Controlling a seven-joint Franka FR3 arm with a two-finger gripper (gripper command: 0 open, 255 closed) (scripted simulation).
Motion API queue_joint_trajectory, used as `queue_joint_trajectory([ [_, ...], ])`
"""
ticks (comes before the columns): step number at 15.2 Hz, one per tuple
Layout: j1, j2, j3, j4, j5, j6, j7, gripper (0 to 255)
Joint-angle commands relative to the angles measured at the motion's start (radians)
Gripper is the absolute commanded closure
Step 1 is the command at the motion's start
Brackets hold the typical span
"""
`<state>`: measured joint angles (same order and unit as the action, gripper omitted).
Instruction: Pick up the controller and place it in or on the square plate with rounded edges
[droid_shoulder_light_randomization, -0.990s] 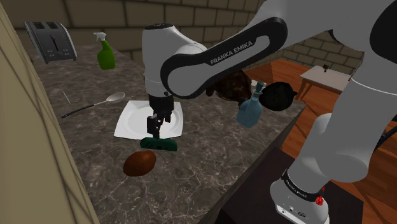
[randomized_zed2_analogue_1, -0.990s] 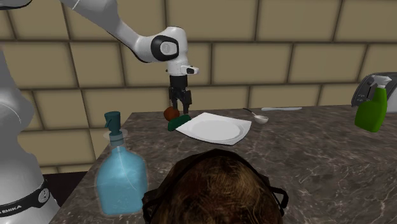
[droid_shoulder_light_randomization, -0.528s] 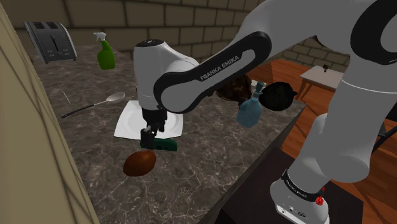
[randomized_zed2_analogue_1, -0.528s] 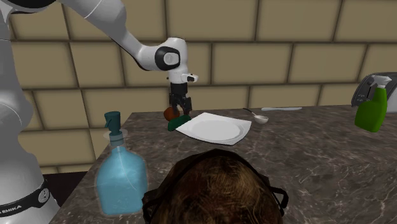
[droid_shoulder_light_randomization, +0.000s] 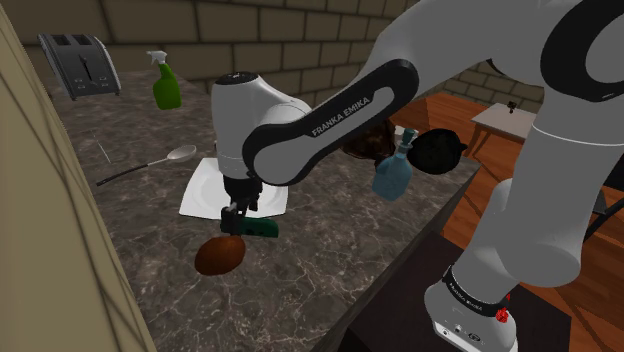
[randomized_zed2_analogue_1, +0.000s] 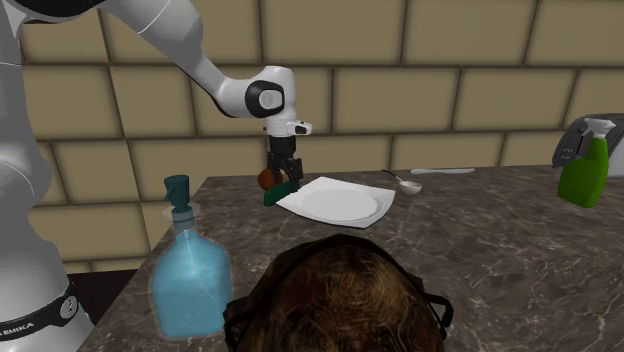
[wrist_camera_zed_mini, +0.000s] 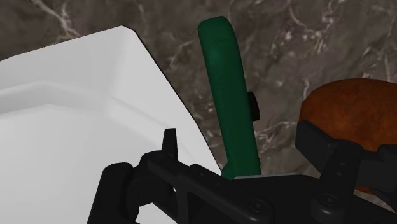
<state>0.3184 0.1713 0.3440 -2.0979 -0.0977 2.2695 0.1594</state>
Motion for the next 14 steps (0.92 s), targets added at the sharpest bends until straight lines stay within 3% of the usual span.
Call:
queue_joint_trajectory([
  [1,0.002,0.003,0.002,-0.005,0.001,0.000,-0.001,0],
  [2,0.002,0.003,0.002,-0.005,0.001,0.000,-0.001,0],
  [3,0.002,0.004,0.002,-0.006,0.001,0.001,-0.001,255],
  [14,0.001,-0.012,0.004,0.005,0.009,-0.024,-0.007,255],
])
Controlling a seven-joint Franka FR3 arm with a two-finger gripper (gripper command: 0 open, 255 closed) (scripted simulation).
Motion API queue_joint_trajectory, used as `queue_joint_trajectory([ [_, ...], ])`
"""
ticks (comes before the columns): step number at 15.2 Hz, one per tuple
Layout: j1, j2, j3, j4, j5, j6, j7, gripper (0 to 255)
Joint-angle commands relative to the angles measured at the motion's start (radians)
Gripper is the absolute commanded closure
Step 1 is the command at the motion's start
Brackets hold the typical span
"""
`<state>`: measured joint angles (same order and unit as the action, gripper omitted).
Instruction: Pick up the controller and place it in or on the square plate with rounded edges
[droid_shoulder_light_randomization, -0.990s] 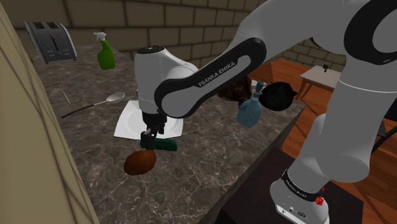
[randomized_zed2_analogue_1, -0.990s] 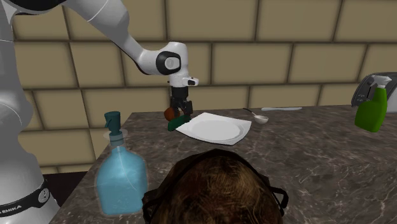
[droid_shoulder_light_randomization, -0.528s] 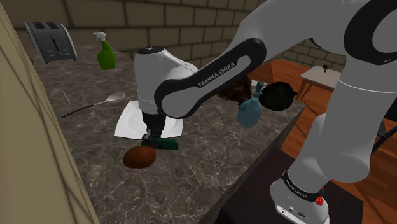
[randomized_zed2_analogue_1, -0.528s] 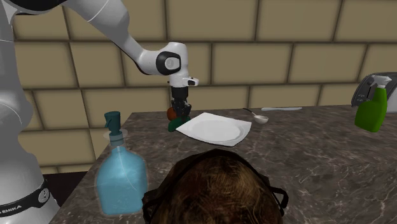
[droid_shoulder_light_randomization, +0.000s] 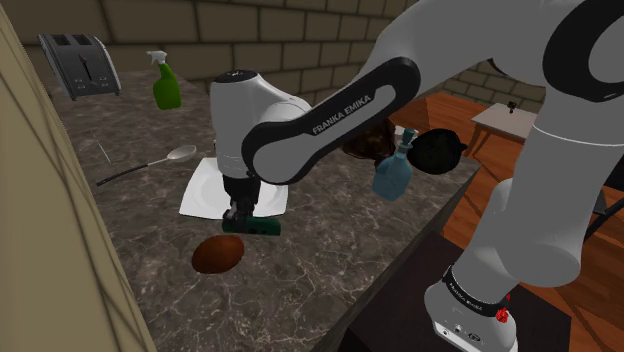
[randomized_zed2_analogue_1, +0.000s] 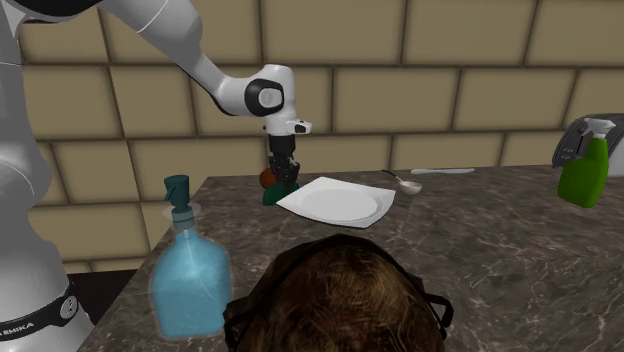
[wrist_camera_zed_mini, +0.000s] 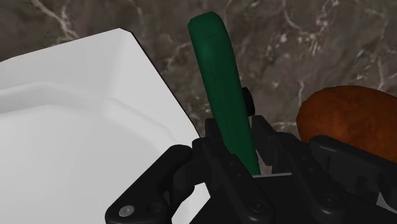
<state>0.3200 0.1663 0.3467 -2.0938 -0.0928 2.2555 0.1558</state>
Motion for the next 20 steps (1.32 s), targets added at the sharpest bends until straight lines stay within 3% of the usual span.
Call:
queue_joint_trajectory([
  [1,-0.002,-0.015,0.002,0.006,0.008,-0.023,-0.007,255],
  [17,-0.009,-0.106,0.007,0.113,0.052,-0.214,-0.039,255],
  [20,-0.034,-0.043,-0.019,0.196,0.032,-0.236,-0.084,255],
])
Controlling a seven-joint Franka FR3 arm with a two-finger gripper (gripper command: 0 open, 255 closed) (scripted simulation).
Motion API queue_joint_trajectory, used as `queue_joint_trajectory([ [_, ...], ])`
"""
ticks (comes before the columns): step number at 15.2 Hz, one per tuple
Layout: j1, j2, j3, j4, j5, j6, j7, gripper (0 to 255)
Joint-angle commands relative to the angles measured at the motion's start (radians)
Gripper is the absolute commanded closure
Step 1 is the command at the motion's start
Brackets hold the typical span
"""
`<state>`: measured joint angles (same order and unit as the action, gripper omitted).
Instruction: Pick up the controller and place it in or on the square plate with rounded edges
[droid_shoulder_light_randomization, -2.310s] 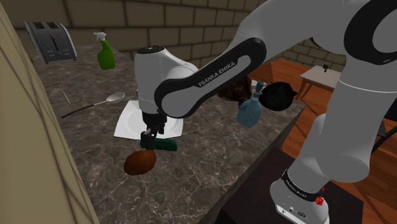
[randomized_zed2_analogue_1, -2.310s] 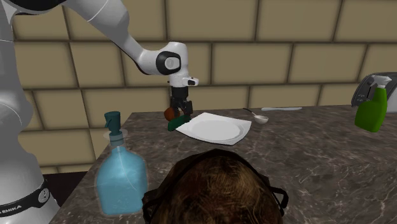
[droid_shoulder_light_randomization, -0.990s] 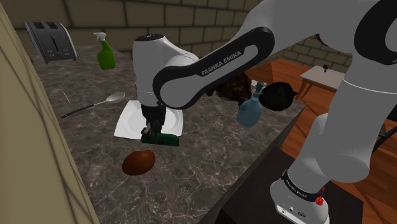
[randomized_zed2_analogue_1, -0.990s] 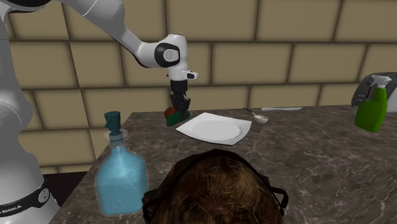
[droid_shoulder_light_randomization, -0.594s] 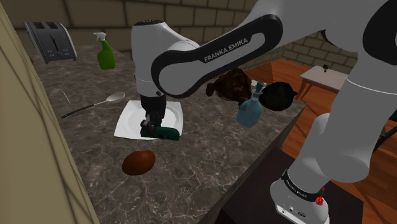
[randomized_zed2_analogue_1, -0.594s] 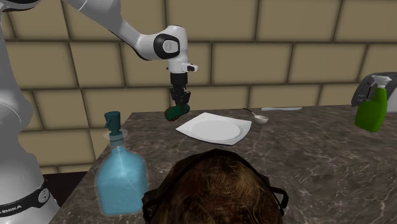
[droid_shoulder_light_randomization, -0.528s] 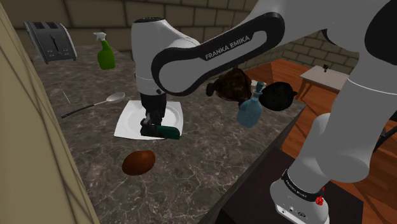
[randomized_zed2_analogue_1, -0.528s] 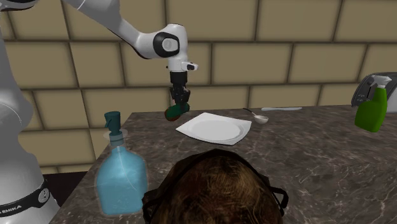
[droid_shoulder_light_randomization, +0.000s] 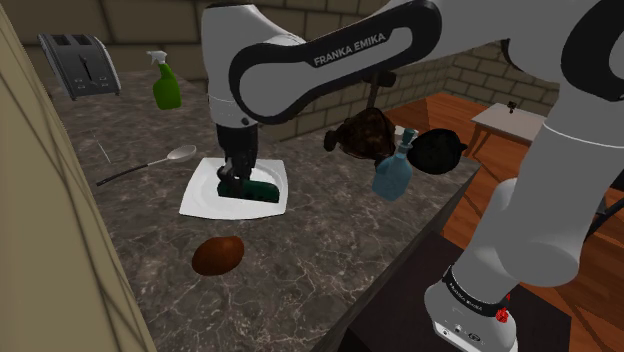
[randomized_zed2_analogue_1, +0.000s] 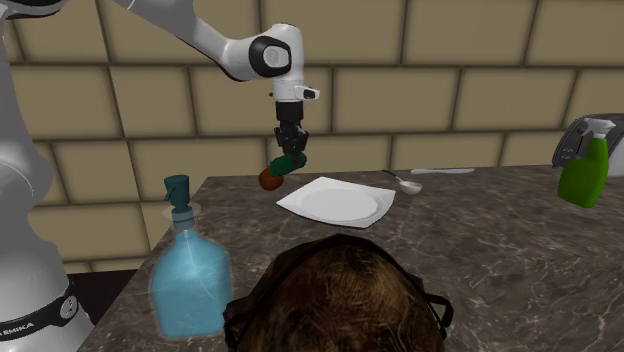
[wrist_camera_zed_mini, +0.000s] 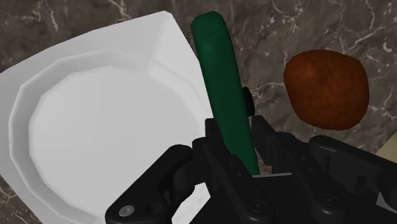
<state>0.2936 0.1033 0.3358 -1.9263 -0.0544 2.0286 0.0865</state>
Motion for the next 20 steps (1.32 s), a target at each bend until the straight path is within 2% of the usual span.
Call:
queue_joint_trajectory([
  [1,-0.016,0.042,-0.016,0.058,-0.012,-0.018,-0.029,255],
  [10,-0.073,0.281,-0.078,0.406,-0.061,-0.130,-0.156,255],
  [20,-0.074,0.313,-0.084,0.317,-0.073,-0.010,-0.146,255],
])
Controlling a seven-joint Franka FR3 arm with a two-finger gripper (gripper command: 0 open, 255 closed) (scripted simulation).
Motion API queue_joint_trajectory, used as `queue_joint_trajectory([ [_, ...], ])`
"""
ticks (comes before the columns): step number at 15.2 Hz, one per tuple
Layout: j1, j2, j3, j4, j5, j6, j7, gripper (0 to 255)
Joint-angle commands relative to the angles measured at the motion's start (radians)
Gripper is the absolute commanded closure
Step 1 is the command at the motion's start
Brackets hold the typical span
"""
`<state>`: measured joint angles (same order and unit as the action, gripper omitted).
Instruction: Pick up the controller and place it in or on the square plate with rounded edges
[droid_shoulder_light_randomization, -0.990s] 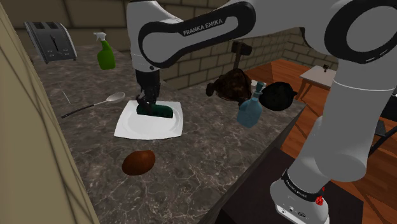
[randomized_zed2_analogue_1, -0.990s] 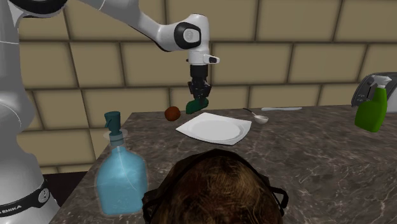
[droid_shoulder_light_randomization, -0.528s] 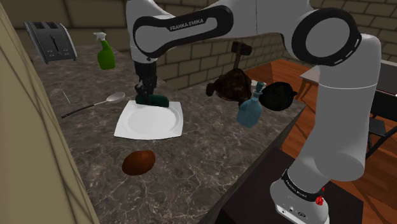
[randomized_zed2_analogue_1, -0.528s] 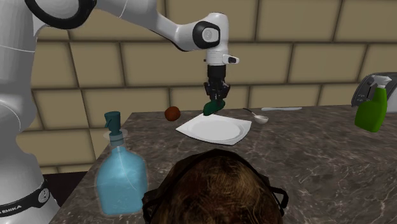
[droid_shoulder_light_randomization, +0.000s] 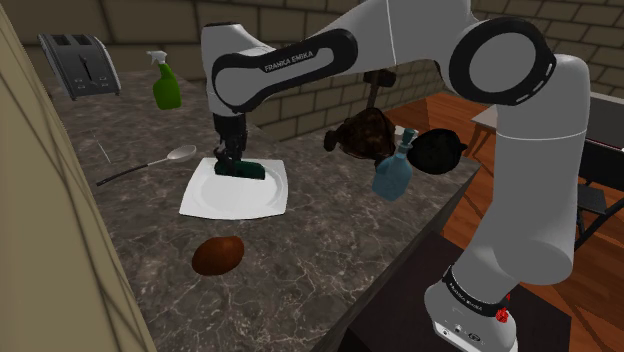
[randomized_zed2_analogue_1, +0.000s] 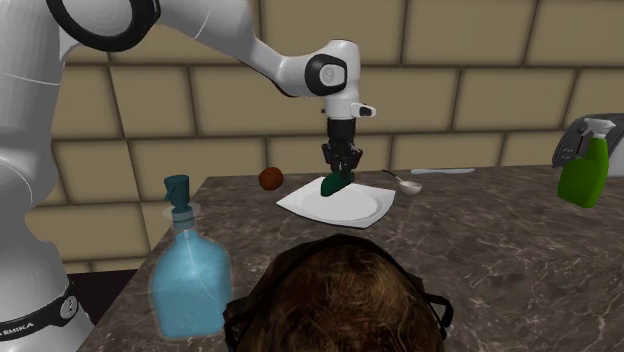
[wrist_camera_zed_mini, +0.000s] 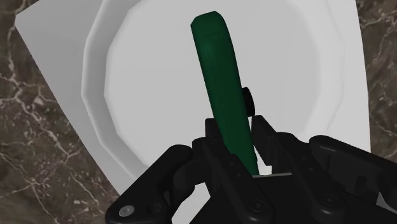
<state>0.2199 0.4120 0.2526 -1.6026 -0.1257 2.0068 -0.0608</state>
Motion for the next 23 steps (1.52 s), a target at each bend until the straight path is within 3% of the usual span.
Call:
queue_joint_trajectory([
  [1,0.000,0.009,-0.001,-0.014,-0.003,0.023,0.002,255],
  [5,0.001,0.027,-0.004,-0.040,-0.009,0.066,0.007,255],
  [12,0.001,0.027,-0.004,-0.040,-0.009,0.066,0.007,255],
  [13,0.001,0.027,-0.004,-0.040,-0.009,0.066,0.007,0],
  [18,0.001,0.027,-0.004,-0.040,-0.009,0.066,0.007,0],
  [23,0.000,-0.014,0.003,0.029,0.005,-0.042,-0.003,0],
])
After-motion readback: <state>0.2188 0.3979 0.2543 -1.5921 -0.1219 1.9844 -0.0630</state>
